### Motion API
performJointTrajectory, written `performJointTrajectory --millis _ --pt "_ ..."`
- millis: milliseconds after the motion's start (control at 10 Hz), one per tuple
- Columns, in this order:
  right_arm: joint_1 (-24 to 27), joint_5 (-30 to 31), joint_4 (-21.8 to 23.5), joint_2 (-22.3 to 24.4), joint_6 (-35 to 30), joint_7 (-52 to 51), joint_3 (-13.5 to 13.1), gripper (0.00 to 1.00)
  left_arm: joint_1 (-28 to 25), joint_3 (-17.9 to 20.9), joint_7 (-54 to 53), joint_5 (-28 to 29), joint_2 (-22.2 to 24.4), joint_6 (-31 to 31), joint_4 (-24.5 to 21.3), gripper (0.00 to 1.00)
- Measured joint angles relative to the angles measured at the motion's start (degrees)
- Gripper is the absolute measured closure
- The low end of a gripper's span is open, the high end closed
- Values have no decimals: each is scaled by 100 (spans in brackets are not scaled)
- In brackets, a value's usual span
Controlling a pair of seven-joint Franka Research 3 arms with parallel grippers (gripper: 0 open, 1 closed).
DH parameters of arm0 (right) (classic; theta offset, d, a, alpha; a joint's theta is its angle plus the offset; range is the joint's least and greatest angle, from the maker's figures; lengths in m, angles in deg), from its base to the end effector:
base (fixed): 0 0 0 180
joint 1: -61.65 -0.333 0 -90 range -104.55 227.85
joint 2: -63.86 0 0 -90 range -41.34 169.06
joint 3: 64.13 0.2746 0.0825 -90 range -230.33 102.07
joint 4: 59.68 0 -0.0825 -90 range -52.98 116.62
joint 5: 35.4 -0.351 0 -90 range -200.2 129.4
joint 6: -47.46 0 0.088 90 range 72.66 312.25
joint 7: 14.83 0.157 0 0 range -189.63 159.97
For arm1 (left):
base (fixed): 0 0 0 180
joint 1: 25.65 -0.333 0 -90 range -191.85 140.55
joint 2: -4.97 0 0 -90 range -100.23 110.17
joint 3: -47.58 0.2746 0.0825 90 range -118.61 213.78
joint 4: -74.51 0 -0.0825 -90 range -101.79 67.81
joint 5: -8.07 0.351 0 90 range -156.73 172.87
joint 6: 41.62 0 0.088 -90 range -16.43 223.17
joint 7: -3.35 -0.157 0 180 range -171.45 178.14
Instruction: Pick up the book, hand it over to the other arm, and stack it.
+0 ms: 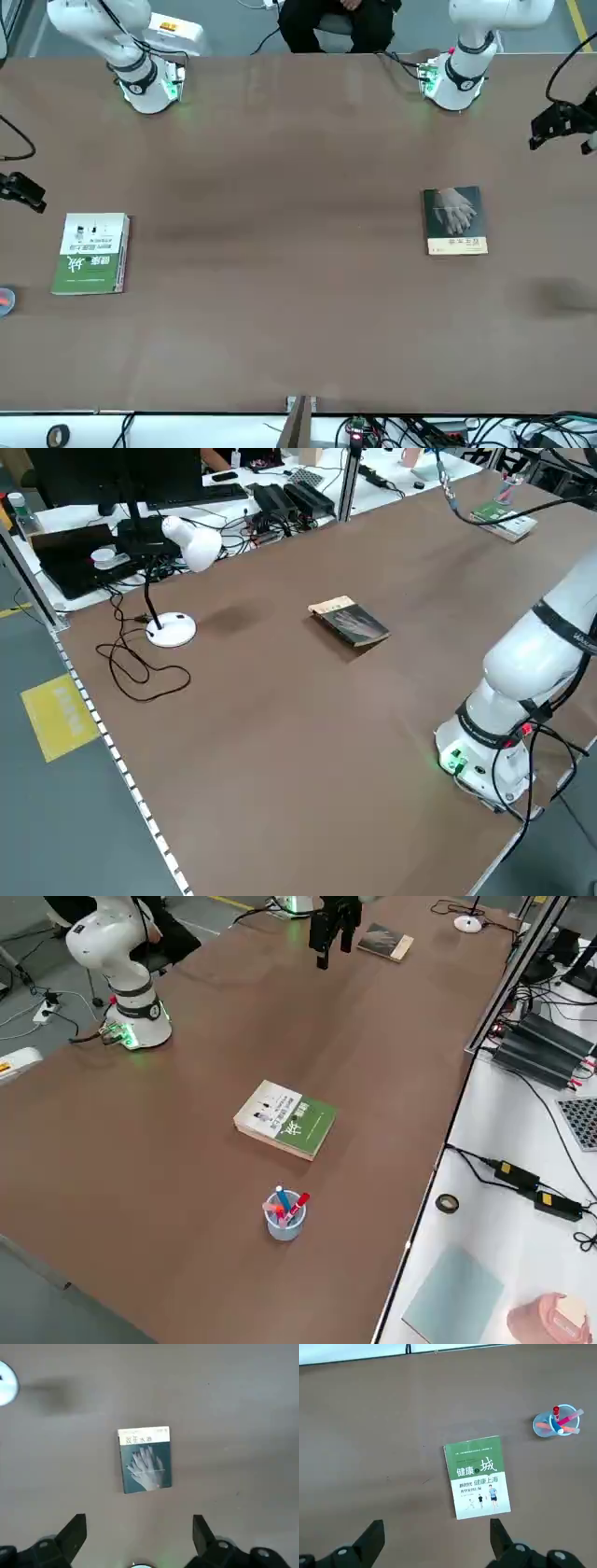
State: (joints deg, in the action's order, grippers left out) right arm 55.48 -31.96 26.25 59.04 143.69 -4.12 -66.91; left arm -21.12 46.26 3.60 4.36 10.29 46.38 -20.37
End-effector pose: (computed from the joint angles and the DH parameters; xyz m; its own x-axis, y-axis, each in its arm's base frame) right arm 0.5594 0.0252 0.5301 0.9871 -0.1204 0.1056 -0.1257 -0.9910 0.0452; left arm 0.4871 -0.0607 0.5402 0.9946 -0.0996 -0.0275 -0.0978 -0.9932 0.0625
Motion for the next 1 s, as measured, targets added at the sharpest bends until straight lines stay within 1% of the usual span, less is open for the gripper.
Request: performJointTrajectory --millis 300,1000 --pt "-4 0 0 0 6 0 10 0 -34 -2 -121 -190 -49 385 -453 0" --pt "-9 0 1 0 5 0 21 0 -36 -17 -570 -347 -150 1959 -1971 0"
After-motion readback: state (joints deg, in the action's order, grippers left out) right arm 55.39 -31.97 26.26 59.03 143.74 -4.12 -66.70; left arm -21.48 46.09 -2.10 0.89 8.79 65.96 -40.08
